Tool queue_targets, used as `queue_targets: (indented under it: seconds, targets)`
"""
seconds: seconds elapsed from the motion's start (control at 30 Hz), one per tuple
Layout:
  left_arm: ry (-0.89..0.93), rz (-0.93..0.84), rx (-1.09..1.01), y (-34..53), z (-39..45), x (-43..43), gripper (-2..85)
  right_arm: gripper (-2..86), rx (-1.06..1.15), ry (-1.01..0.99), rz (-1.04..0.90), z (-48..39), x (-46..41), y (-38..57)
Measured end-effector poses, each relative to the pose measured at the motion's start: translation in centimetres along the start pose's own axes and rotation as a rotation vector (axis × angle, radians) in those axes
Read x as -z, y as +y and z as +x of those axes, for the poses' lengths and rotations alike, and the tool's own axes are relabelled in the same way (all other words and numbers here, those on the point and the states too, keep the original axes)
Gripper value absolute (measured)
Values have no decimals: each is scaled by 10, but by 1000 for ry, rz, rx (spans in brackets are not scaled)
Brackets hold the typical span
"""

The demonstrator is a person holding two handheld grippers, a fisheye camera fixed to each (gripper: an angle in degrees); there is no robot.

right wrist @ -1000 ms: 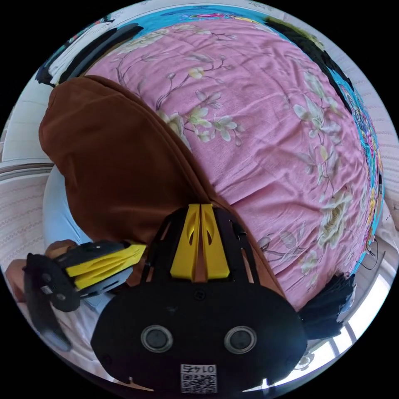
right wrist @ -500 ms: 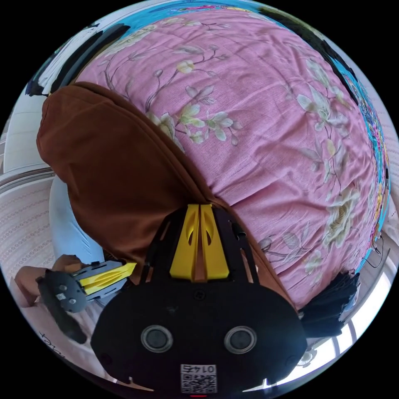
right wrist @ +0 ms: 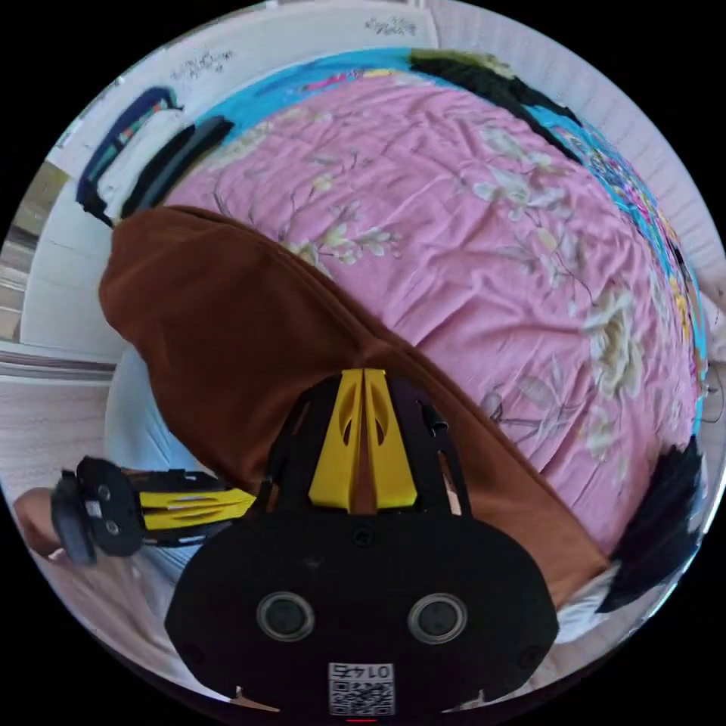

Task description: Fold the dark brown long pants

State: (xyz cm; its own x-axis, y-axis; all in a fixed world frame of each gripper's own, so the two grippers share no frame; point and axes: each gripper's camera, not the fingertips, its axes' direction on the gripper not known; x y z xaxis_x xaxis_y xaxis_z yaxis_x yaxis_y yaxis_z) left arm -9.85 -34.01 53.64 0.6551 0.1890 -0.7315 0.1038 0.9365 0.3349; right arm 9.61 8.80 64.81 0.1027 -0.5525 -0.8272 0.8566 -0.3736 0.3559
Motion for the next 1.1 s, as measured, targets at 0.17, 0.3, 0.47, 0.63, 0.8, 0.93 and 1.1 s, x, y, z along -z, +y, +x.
queue_targets:
  seconds: [0.17,0.3,0.47,0.63,0.8,0.93,1.1]
  targets:
    - [-4,149,4,20,10,29,-10,-3,-275,-250,359,83,90,182]
    - [-4,161,-61,11,40,32,-8,14,-509,-246,445,139,136,344]
    - [-14,243,-183,-25,95,29,9,83,-796,-70,535,198,184,498]
    - [-89,264,-337,-83,153,17,55,105,-1067,-137,642,255,195,601]
    - [-106,265,-455,-151,205,7,69,119,-1205,-217,706,303,199,657]
    - [-116,245,-492,-188,231,-4,72,146,-1254,-211,697,339,210,667]
    - [-120,215,-509,-251,262,-28,111,89,-1298,-340,710,379,206,686]
